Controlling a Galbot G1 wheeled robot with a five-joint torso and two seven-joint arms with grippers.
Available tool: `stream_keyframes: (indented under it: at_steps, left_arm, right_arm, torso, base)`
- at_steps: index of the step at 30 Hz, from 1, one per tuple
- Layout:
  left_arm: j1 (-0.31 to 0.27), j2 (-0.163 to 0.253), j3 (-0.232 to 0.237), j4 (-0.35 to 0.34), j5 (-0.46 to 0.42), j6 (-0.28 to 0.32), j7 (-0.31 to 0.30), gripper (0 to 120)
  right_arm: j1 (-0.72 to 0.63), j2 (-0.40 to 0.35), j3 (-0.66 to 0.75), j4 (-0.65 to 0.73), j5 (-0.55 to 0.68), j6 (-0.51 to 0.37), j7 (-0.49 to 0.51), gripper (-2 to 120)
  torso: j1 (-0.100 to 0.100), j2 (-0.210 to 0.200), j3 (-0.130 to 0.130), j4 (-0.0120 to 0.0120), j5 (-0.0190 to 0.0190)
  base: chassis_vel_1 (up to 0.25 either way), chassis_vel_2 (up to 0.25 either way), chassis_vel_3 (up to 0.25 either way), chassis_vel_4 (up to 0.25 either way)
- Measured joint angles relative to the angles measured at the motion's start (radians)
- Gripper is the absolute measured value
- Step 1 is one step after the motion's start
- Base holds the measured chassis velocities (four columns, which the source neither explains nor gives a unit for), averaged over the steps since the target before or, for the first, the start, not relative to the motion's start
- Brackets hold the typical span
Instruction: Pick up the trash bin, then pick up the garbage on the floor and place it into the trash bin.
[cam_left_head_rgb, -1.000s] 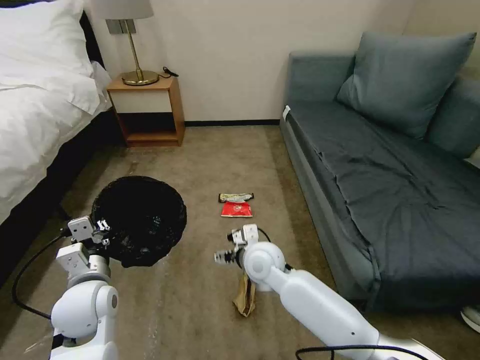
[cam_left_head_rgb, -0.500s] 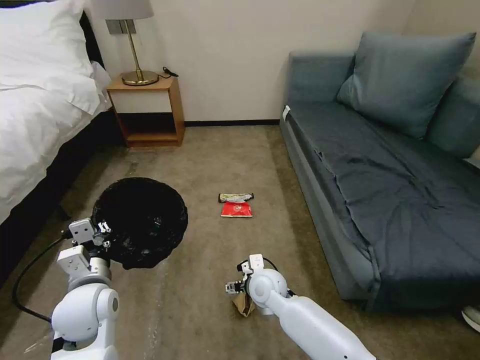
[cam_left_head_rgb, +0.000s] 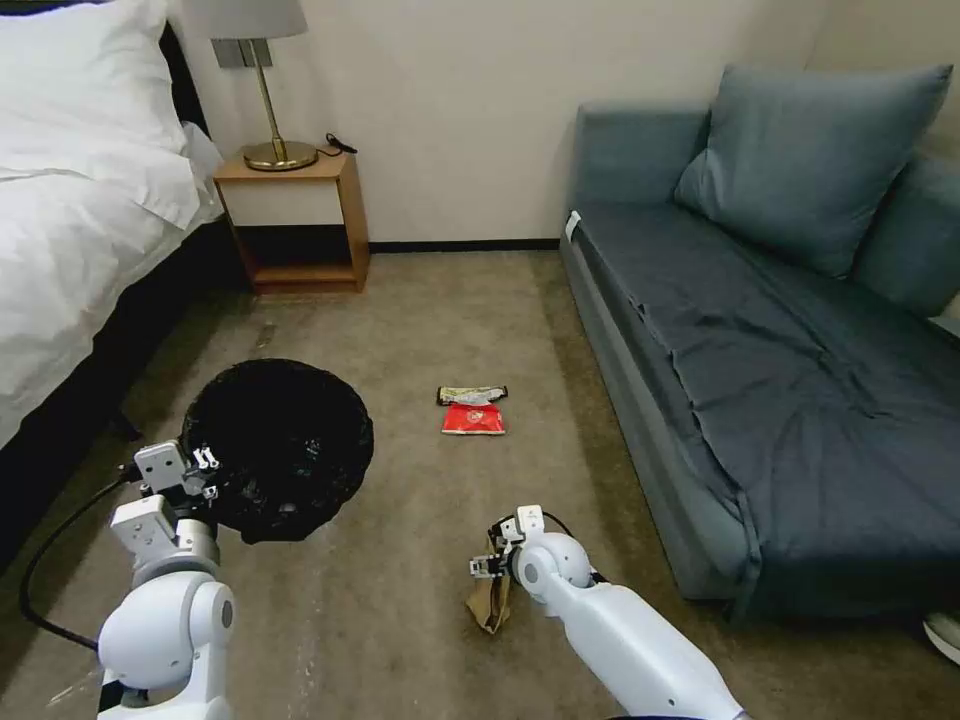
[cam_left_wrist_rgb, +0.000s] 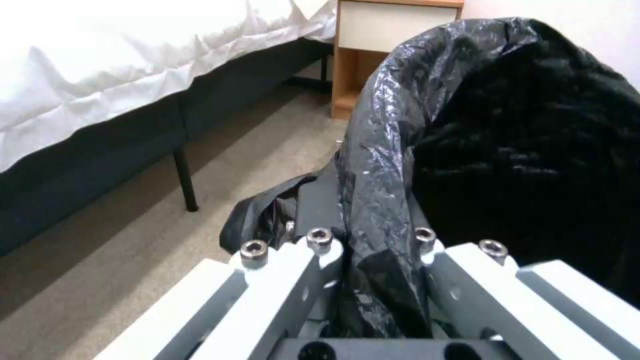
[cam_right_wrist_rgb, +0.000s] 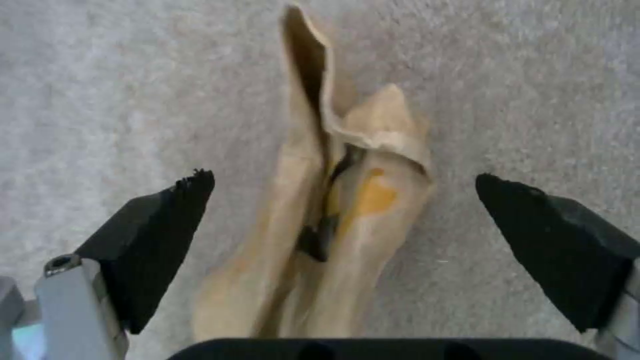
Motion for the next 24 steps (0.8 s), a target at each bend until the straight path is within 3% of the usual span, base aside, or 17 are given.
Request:
stream_keyframes:
  at_steps: [6,11,18,20,24]
  left_arm:
    - [0.000,-0.005,0.004,0.000,0.002,0.000,0.000,4]
    - [-0.003,-0.005,0.008,-0.004,0.006,0.004,-0.002,4]
    - [-0.010,0.004,0.010,-0.011,0.006,0.016,-0.004,4]
    - [-0.012,0.004,0.010,-0.010,0.006,0.017,-0.005,4]
    - [-0.014,0.002,0.010,-0.003,0.006,0.017,-0.005,4]
  right_arm:
    - [-0.012,0.005,0.011,-0.024,-0.035,0.034,-0.032,90]
    - [-0.031,0.017,0.014,-0.046,-0.080,0.062,-0.056,65]
    - [-0.032,0.015,0.018,-0.054,-0.102,0.074,-0.077,45]
    - [-0.035,0.011,0.018,-0.052,-0.106,0.080,-0.078,32]
    - [-0.036,0.007,0.018,-0.044,-0.105,0.082,-0.077,20]
  torso:
    - [0.000,0.000,0.000,-0.0001,0.0000]
    - [0.000,0.000,0.000,0.0000,0.0001]
    - [0.000,0.000,0.000,0.0000,0.0000]
    - [0.000,0.000,0.000,0.0000,0.0001]
    - [0.000,0.000,0.000,-0.0001,0.0000]
  base:
    - [0.000,0.000,0.000,0.000]
    - [0.000,0.000,0.000,0.000]
    - [0.000,0.000,0.000,0.000]
    - [0.000,0.000,0.000,0.000]
    - [0.000,0.000,0.000,0.000]
